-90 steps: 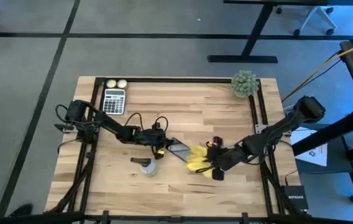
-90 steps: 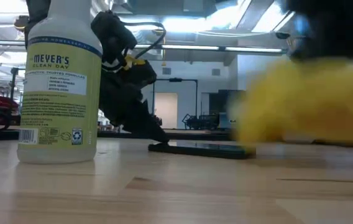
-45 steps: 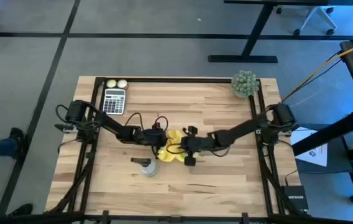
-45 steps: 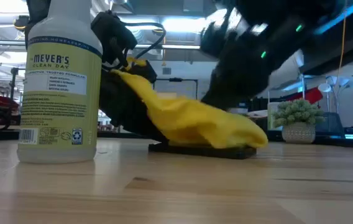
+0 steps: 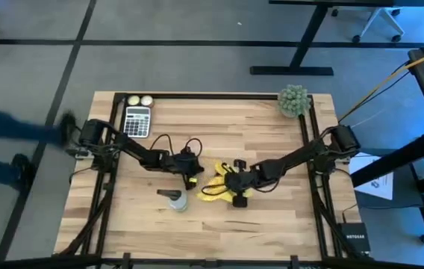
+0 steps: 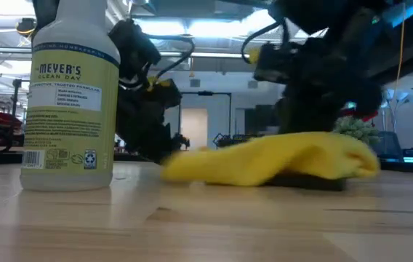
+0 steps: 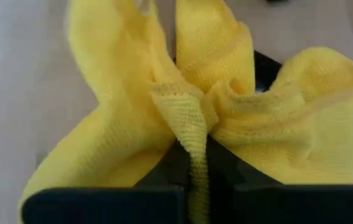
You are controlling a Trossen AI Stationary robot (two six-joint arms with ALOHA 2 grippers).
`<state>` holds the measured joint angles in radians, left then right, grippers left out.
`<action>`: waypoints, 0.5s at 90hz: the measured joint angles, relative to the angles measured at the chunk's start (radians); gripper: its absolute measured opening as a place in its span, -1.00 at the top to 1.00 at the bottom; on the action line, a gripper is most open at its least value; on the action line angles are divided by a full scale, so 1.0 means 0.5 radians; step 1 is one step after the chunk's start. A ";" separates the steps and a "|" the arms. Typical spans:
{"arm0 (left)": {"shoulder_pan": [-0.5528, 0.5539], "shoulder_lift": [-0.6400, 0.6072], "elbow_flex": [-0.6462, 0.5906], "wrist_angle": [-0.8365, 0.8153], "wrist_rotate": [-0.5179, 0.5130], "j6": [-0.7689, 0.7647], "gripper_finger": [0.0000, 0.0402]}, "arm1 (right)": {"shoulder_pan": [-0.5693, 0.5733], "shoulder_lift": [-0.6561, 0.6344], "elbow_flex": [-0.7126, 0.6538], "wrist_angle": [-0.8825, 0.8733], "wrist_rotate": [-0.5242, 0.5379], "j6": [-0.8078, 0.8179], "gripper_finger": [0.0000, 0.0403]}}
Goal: Apply microfiber cloth
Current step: Wipe the front of the cellphone with a microfiber cloth
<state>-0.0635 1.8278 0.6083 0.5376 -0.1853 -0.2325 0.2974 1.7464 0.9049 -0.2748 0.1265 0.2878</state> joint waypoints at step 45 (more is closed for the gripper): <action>-0.091 -0.110 0.113 0.139 0.150 0.071 0.93 | -0.113 -0.492 0.127 -0.270 0.213 -0.015 0.96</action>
<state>-0.1091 1.7731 0.6649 0.6072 -0.1102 -0.1972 0.2406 1.5003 0.9683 -0.4100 0.2329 0.2805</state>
